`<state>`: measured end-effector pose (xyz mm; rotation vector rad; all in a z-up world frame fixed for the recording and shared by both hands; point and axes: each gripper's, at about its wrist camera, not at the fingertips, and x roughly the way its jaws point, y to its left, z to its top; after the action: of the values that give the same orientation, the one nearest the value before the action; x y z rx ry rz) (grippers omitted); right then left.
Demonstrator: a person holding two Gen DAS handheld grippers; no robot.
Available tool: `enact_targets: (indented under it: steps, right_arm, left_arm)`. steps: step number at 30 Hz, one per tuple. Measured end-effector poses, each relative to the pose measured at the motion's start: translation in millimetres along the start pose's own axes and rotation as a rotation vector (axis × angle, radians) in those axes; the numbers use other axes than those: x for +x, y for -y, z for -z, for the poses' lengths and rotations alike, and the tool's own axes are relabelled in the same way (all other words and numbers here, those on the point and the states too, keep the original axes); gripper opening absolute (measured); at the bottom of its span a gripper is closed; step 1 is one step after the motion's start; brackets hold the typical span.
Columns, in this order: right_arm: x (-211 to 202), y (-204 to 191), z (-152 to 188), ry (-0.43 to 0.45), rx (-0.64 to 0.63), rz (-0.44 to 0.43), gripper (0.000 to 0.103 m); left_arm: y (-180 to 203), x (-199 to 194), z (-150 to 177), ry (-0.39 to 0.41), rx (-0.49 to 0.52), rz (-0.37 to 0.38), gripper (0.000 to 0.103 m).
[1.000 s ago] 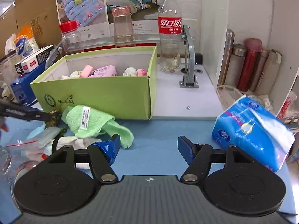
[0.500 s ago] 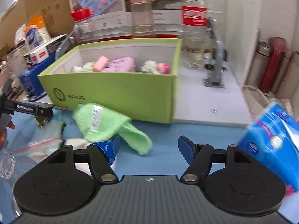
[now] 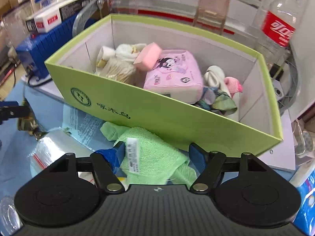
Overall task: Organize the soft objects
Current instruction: 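Grasp the green leaf-print sachet with the left gripper while the right grasps the green towel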
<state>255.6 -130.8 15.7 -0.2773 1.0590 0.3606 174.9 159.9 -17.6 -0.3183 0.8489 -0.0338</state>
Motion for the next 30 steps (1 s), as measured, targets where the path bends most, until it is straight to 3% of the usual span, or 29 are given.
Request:
enact_targets:
  steps: [2,9,16,22,27,30]
  right_arm:
    - [9.1,1.6,-9.4,-0.064,0.017,-0.018,0.058]
    - [36.1,7.3,-9.8,-0.147,0.064,-0.049,0.059]
    - [30.1,72.8,9.5,-0.121,0.254,-0.057,0.061]
    - [10.0,128.7,58.1,-0.059,0.388,-0.001,0.062]
    - [-8.3,139.4,103.4,0.036,0.425,0.033,0.063]
    - [-13.7,125.3,120.9,0.109,0.381,0.058,0.063]
  left_arm:
    - [-6.0,-3.9,2.9,0.003,-0.012,0.011,0.071]
    - [-18.1,-10.9,7.9,0.008,-0.018,0.018,0.072]
    - [-12.5,-12.3,8.6,0.013,0.006,-0.003,0.073]
    - [-3.0,-14.2,3.7,0.028,-0.039,0.036,0.074]
    - [10.2,-14.6,1.0,0.029,-0.024,0.009,0.074]
    - [10.6,-16.1,2.5,0.024,-0.027,-0.02,0.076]
